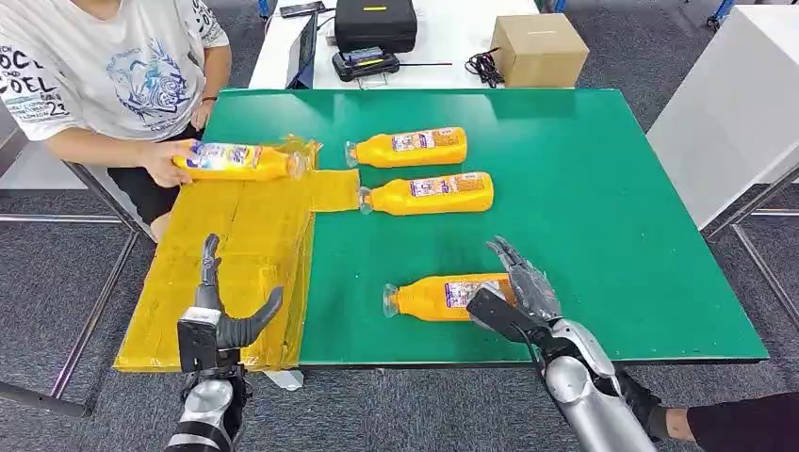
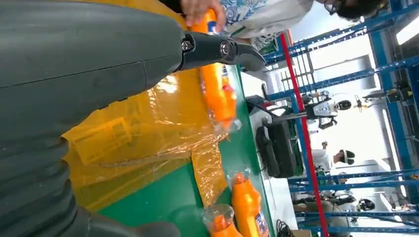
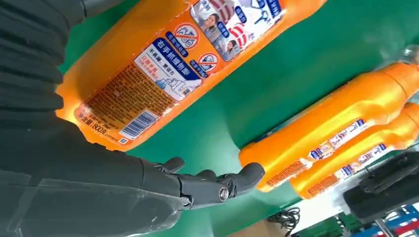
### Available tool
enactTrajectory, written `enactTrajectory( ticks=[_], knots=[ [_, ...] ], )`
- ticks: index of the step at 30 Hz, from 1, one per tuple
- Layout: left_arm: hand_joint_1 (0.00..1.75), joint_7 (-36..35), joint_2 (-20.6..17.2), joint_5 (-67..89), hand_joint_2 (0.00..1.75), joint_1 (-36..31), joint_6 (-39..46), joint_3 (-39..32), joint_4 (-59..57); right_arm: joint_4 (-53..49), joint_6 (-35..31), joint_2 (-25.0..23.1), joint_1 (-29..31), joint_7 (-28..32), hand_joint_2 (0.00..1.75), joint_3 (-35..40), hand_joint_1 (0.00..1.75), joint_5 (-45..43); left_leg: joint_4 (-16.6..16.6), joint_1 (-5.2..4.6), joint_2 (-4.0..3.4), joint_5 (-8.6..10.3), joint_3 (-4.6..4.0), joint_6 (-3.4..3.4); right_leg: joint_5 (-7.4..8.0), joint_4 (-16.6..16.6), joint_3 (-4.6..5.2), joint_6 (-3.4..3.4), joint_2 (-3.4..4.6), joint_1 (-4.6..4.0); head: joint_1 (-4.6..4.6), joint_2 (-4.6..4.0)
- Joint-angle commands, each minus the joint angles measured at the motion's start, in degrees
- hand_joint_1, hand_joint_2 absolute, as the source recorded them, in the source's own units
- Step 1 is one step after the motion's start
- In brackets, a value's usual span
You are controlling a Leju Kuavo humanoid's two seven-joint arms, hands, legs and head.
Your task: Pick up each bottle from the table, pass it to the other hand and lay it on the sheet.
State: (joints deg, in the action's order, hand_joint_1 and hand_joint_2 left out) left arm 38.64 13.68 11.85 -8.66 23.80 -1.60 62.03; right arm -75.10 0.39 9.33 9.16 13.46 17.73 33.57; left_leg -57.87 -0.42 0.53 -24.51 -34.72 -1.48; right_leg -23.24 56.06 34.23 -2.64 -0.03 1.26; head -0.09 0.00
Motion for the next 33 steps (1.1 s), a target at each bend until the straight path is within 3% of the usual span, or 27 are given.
enactTrajectory(
  ticks=[1, 6, 17, 33],
  knots=[
    [0.00, 0.3, -0.7, 0.7, 1.75, -2.5, -0.6, 1.2, -4.6, 7.9, 6.1, 3.1, 4.7, -0.5, 1.75, 4.5, 0.00, -5.7, 0.0, 0.04, -0.06, -0.02, 0.11, 0.06, 0.00, 0.0, -0.10, 0.07, 0.04, -0.04, 0.00, 0.00],
    [0.00, 0.7, -0.5, 1.0, 1.75, -4.0, -0.8, 2.4, -6.5, 9.3, 12.8, 8.2, 7.9, -1.2, 1.75, 8.4, 0.00, -11.5, 0.0, 0.02, -0.02, -0.01, 0.08, 0.05, -0.01, 0.0, -0.09, 0.06, 0.00, -0.03, 0.00, 0.00],
    [0.00, -0.3, -0.5, -0.7, 1.75, -5.6, -1.9, 4.0, -9.9, 10.9, 16.4, 14.4, 16.2, -5.6, 1.75, 19.0, 0.00, -13.2, 0.0, 0.03, -0.07, -0.05, 0.17, 0.08, 0.00, 0.0, -0.19, 0.07, 0.03, -0.04, 0.02, 0.00],
    [0.00, -0.9, -0.1, -1.5, 1.75, -6.7, -2.9, 4.6, -12.3, 14.7, 17.3, 13.7, 21.4, -6.6, 1.75, 25.5, 0.00, -13.4, -0.1, 0.06, -0.13, -0.07, 0.16, 0.09, 0.01, 0.0, -0.18, 0.07, 0.09, -0.07, 0.00, 0.00]
  ],
)
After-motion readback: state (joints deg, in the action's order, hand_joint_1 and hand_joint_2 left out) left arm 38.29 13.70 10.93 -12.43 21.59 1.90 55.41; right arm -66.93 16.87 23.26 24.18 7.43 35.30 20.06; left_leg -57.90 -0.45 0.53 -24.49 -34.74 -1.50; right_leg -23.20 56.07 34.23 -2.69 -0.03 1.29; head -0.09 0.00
